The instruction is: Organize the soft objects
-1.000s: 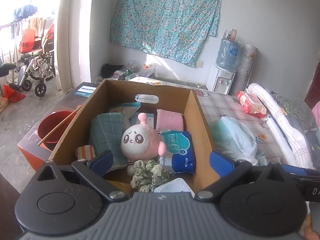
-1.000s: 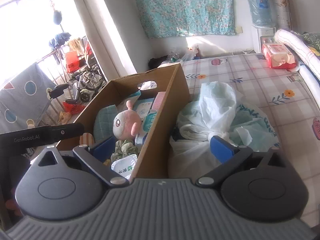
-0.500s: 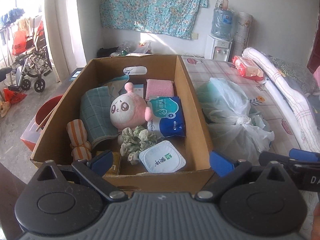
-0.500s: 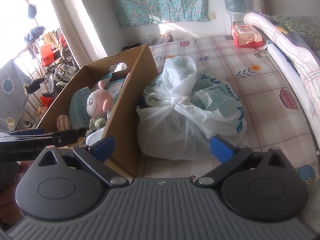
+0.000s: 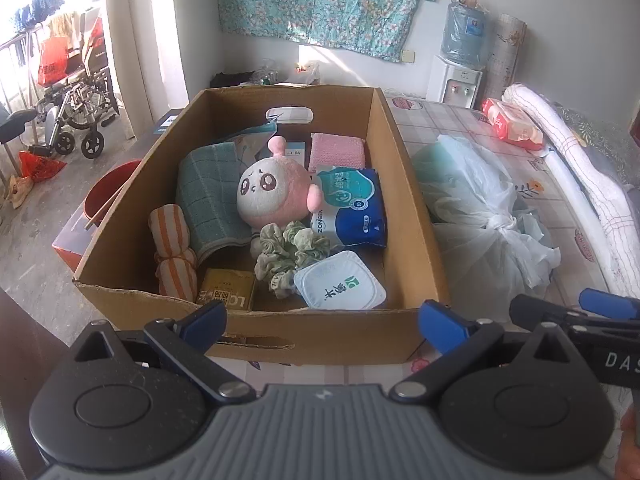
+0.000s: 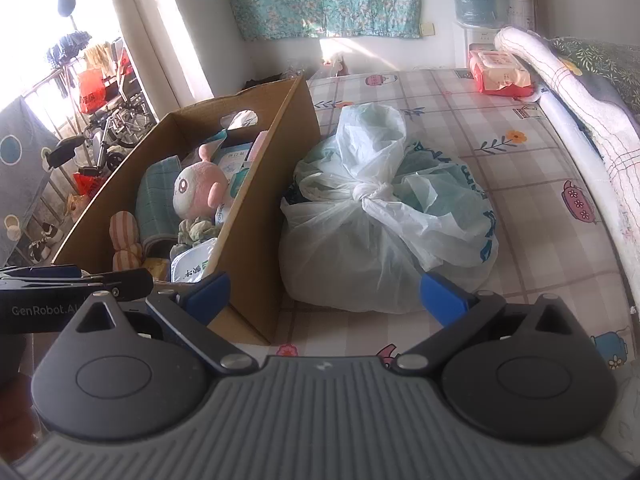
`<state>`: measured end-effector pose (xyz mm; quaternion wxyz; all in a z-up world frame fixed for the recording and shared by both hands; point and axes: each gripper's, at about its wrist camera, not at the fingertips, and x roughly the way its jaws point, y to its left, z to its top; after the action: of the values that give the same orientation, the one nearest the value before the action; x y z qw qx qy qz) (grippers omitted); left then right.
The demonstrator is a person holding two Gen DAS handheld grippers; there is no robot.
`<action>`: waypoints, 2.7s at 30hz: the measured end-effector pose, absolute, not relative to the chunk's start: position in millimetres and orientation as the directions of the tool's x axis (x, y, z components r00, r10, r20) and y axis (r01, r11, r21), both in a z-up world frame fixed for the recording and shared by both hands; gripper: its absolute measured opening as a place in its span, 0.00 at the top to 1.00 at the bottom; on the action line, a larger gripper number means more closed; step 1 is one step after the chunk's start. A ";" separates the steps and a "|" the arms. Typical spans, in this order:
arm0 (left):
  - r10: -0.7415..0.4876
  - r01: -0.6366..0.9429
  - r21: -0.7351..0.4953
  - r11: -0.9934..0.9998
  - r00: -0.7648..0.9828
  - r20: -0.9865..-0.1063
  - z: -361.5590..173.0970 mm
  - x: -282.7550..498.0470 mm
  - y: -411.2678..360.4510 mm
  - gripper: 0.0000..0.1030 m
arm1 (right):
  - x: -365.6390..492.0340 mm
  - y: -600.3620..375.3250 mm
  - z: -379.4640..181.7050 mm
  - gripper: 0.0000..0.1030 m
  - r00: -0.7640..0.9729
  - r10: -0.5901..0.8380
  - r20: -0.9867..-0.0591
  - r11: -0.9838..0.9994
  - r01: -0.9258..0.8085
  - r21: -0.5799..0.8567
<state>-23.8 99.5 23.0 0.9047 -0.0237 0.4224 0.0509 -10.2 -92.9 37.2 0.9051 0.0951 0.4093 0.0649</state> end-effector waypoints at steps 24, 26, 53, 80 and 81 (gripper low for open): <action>0.092 -0.135 0.013 0.991 0.596 -0.797 10.5 -16.5 105.0 0.01 | 3.7 -80.5 24.6 0.01 0.615 0.199 -0.763 0.977 -0.058 0.207; 0.095 -0.136 0.017 0.991 0.596 -0.798 10.7 -16.5 105.0 0.01 | 3.7 -80.4 24.6 0.01 0.614 0.201 -0.763 0.976 -0.059 0.209; 0.107 -0.149 0.022 0.989 0.595 -0.797 11.5 -18.8 108.3 0.02 | 6.9 -74.7 22.9 0.01 0.605 0.205 -0.770 0.977 -0.077 0.199; 0.130 -0.178 0.032 0.983 0.575 -0.808 9.5 -19.4 111.5 0.03 | 14.6 -71.4 20.0 0.01 0.584 0.216 -0.782 0.976 -0.098 0.196; 0.130 -0.178 0.031 0.983 0.575 -0.808 9.5 -19.4 111.5 0.03 | 14.6 -71.3 20.0 0.01 0.584 0.216 -0.782 0.976 -0.099 0.196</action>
<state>-19.4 111.5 9.5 0.8870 -0.0267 0.4527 0.0869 14.6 -71.3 20.0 0.8876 0.0658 0.4472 0.0886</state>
